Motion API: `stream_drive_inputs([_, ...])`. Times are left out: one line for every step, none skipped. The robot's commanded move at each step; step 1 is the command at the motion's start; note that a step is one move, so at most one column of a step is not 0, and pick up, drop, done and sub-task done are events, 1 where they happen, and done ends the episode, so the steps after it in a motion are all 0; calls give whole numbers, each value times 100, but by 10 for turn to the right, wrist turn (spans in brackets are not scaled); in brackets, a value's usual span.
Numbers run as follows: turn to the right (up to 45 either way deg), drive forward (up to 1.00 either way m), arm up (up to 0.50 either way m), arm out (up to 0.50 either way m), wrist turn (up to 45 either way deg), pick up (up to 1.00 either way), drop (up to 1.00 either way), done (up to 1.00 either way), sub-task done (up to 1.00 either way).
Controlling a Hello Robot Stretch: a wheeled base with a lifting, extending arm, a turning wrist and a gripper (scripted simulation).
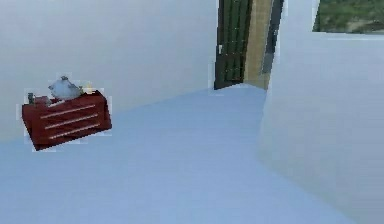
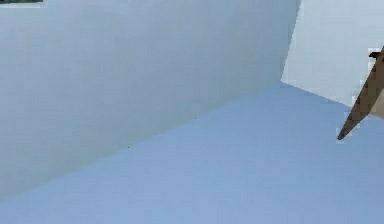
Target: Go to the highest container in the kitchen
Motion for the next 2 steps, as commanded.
stream_drive_inputs([0,100,0,0,0,0,0,0,0])
stream_drive_inputs([0,65,0,0,0,0,0,0,0])
